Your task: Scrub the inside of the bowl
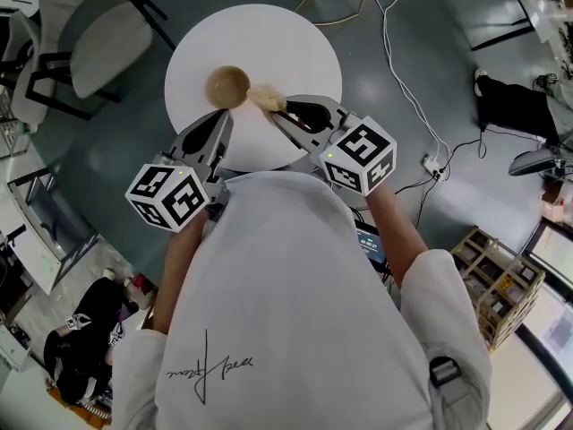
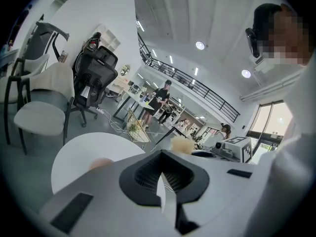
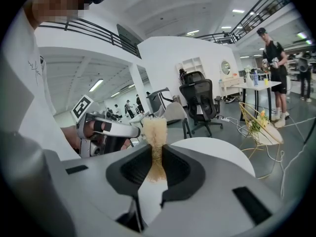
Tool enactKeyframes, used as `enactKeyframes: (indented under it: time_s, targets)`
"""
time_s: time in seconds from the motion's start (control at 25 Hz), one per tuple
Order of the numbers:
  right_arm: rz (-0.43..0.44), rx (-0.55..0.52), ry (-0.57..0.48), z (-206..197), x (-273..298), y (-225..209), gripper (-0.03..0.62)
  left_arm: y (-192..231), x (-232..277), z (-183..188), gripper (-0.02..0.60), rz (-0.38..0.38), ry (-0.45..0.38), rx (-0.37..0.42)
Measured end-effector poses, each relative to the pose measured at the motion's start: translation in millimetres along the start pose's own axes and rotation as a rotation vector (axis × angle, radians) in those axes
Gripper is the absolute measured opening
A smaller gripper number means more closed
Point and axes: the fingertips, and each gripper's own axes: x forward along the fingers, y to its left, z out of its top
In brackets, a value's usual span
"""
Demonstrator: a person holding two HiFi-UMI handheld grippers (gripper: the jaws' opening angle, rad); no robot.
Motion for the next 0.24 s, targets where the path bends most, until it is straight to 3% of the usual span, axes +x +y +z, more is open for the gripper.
enactKeyframes:
  time_s: [0.24]
  targets:
    - [0.002,-0.016,-0.014,5.8,3.7,-2.8,0.081,3.6,-0.1,6.3,0.003,-0.003,-0.024,0.003]
